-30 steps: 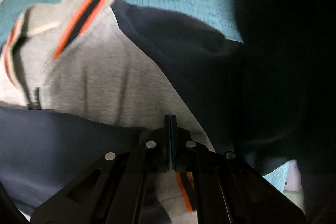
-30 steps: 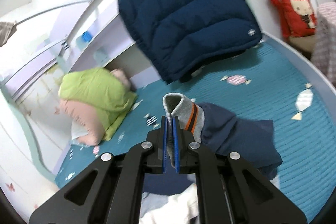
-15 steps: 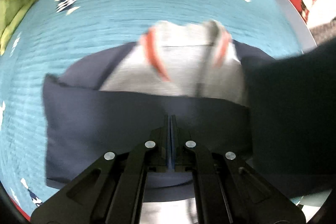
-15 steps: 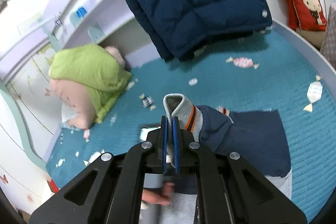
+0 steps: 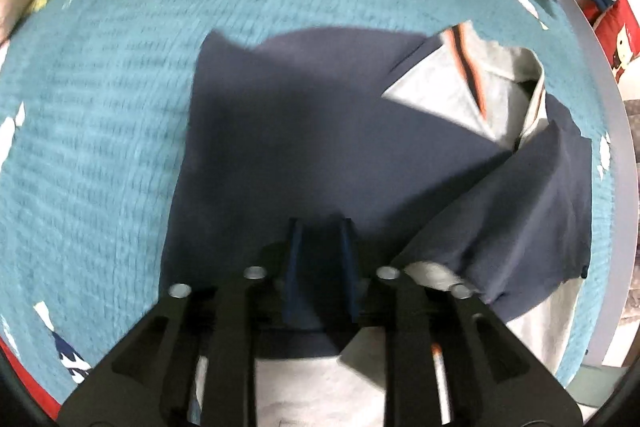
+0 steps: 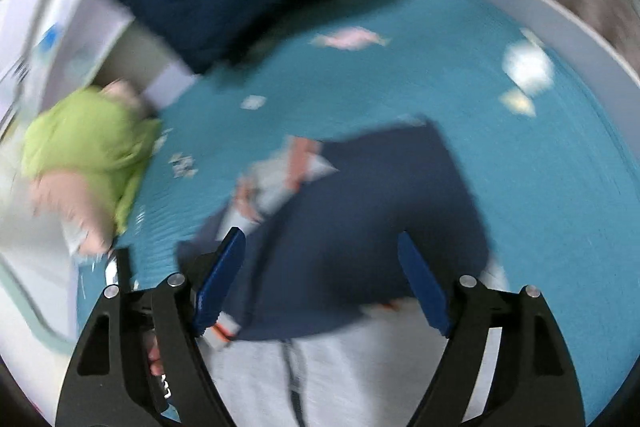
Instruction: Fold large clothes
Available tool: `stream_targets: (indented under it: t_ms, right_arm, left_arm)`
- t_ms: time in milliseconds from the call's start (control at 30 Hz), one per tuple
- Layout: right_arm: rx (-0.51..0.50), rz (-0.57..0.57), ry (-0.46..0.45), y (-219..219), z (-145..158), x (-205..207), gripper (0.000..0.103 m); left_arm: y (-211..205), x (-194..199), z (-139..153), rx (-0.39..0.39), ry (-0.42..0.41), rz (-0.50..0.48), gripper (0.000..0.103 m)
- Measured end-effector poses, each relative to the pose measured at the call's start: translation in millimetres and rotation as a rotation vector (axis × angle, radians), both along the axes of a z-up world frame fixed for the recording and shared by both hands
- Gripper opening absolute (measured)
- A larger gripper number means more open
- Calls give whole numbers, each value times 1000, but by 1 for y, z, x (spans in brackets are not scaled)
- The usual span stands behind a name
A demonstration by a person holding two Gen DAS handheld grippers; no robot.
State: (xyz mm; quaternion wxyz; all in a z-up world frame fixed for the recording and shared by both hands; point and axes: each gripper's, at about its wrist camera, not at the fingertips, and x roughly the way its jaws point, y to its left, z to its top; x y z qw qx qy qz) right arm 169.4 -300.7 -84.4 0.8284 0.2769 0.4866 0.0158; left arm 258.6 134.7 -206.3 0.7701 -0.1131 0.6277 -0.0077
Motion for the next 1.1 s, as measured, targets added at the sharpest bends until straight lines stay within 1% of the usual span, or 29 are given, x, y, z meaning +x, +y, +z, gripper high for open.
stream_targets:
  t_ms: [33, 67, 100, 167, 200, 233, 267, 300, 333, 367, 400, 433, 467, 500, 533, 600, 633, 700, 767, 800, 833, 867, 900, 933, 967, 1000, 1067, 1100]
  right_arm:
    - [26, -28, 24, -10, -8, -5, 75]
    - [76, -59, 52, -23, -19, -11, 75]
    - [113, -76, 64, -30, -26, -16, 75]
    - [160, -90, 82, -34, -40, -23, 72]
    - [175, -89, 93, -34, -47, -22, 69]
    - [189, -90, 112, -33, -54, -21, 64]
    - [216, -99, 148, -31, -64, -22, 60]
    - [251, -101, 163, -30, -72, -22, 57]
    - [294, -104, 172, -27, -81, -22, 55]
    - [300, -115, 178, -27, -84, -24, 55]
    - [293, -135, 176, -26, -89, -23, 55]
    - [298, -162, 161, -27, -95, -20, 55]
    - [313, -184, 152, -31, -99, -20, 55]
    - [332, -208, 136, -33, -102, -18, 55]
    - [341, -231, 124, -36, -106, -15, 55]
    - [393, -282, 121, -40, -117, -11, 55]
    - [429, -308, 97, -41, -122, -10, 55]
    - [443, -339, 90, -43, -126, -9, 53]
    - [443, -354, 79, -46, -125, -12, 44]
    - [429, -353, 71, -48, -123, -13, 32]
    - [429, -358, 64, -51, -122, -16, 25]
    - [445, -367, 55, -54, -122, -18, 23]
    - [467, -378, 51, -57, -122, -20, 21]
    - [486, -396, 50, -60, -122, -22, 20]
    - [487, -405, 47, -63, -121, -24, 19]
    - [476, -408, 43, -64, -118, -24, 19]
    - [420, -406, 49, -63, -111, -26, 17]
    - [401, -401, 46, -60, -109, -24, 16]
  left_arm:
    - [5, -6, 1, -19, -3, 10, 47]
    - [11, -11, 2, -42, -8, 22, 52]
    - [17, -16, 4, -60, -9, 29, 53]
    - [29, -22, 8, -56, -10, 50, 54]
    - [37, -25, 12, -44, -17, 78, 54]
    - [42, -27, 15, -53, -17, 88, 53]
    - [44, -27, 18, -78, -14, 87, 53]
    - [45, -29, 20, -115, -7, 77, 53]
    - [44, -33, 22, -146, -3, 60, 53]
    - [40, -36, 25, -164, -4, 41, 53]
    - [34, -39, 24, -193, -6, 10, 58]
    - [29, -39, 23, -205, -5, -6, 70]
    - [25, -38, 19, -201, 1, -16, 72]
    - [19, -37, 14, -188, 14, -22, 73]
    - [16, -34, 10, -200, 29, -26, 73]
    - [10, -34, 10, -259, 50, -31, 73]
    - [11, -38, 13, -276, 49, -37, 73]
    - [14, -49, 25, -298, 26, -40, 73]
    - [22, -59, 41, -321, -21, -28, 73]
    - [23, -64, 45, -320, -30, -25, 73]
    - [21, -68, 50, -303, -34, -32, 73]
    - [16, -72, 53, -293, -34, -56, 73]
    - [5, -75, 54, -303, -33, -105, 73]
    - [-4, -74, 50, -309, -28, -134, 80]
    - [-15, -72, 43, -286, -18, -149, 81]
    - [-24, -68, 35, -243, -12, -151, 81]
    - [-28, -57, 18, -205, -12, -137, 81]
    - [-27, -46, 4, -165, 4, -91, 80]
